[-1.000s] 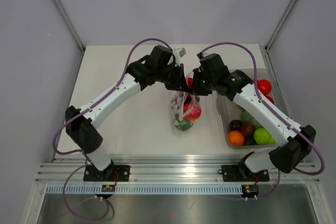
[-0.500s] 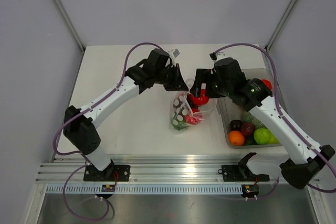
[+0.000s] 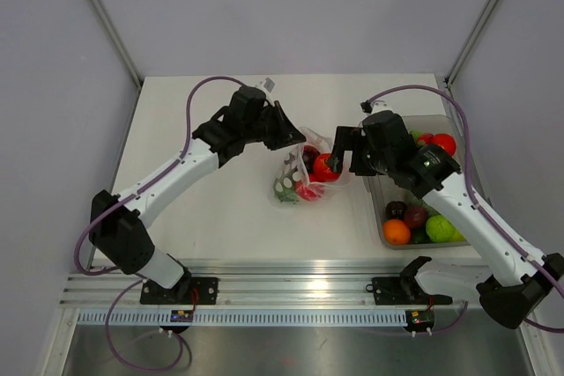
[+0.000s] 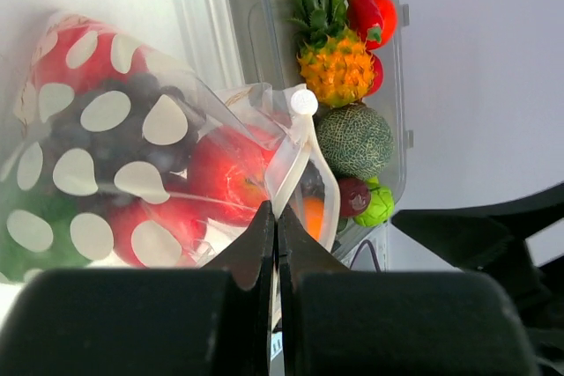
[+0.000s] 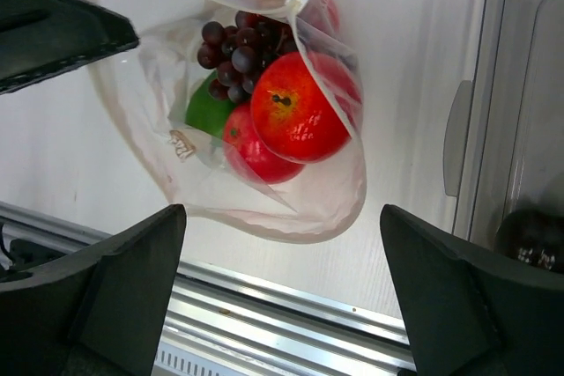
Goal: Place the food in the zip-top bag and seal the zipper
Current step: Zip the zipper food storage bag at the center of the board.
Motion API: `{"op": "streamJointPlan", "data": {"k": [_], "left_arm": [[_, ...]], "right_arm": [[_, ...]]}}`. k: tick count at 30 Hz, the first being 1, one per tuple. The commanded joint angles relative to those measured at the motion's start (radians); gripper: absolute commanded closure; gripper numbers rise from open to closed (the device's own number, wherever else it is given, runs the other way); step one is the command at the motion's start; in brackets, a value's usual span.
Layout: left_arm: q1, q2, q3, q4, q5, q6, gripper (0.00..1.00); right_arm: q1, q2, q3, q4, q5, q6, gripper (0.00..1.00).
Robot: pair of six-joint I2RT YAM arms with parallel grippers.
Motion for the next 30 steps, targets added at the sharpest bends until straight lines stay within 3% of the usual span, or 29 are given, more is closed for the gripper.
{"op": "streamJointPlan", "data": {"k": [1, 6, 10, 15, 16, 19, 23, 26, 27, 28, 30], "left_arm": [[0.013, -0.078, -0.035, 0.116, -0.050, -0.049, 1.00], [0.031, -0.100, -0.066, 0.125, -0.031, -0.054, 1.00], [0.040, -0.109, -0.078, 0.125, -0.027, -0.051, 1.00], [0.055, -0.114, -0.093, 0.130, -0.024, -0.051, 1.00], [0.055, -0.114, -0.096, 0.132, -0.022, -0.051, 1.00], [0.055, -0.114, -0.104, 0.135, -0.012, -0.049, 1.00], [0.045, -0.130, -0.110, 0.127, -0.013, -0.026, 1.00], [0.006, -0.152, -0.104, 0.153, -0.002, 0.009, 0.98], [-0.004, -0.150, -0.101, 0.165, 0.022, 0.032, 0.91], [-0.004, -0.147, -0.083, 0.161, 0.057, 0.046, 0.68], [-0.004, -0.144, -0.060, 0.132, 0.068, 0.110, 0.44]], "right_arm": [[0.007, 0.031, -0.022, 0.035, 0.049, 0.025, 0.01], [-0.005, 0.126, 0.001, 0.035, 0.102, 0.039, 0.04], [-0.023, 0.161, -0.026, 0.049, 0.076, 0.066, 0.19], [-0.023, 0.172, -0.074, 0.092, 0.011, 0.102, 0.54], [-0.022, 0.175, -0.075, 0.098, 0.004, 0.106, 0.74], [-0.023, 0.183, -0.057, 0.117, -0.008, 0.079, 1.00], [-0.023, 0.222, 0.029, 0.181, -0.029, -0.016, 1.00], [-0.049, 0.271, 0.079, 0.256, -0.170, -0.140, 1.00], [-0.061, 0.288, 0.092, 0.270, -0.245, -0.185, 1.00], [-0.071, 0.304, 0.115, 0.290, -0.273, -0.202, 1.00], [-0.094, 0.342, 0.130, 0.316, -0.368, -0.257, 1.00]]}}
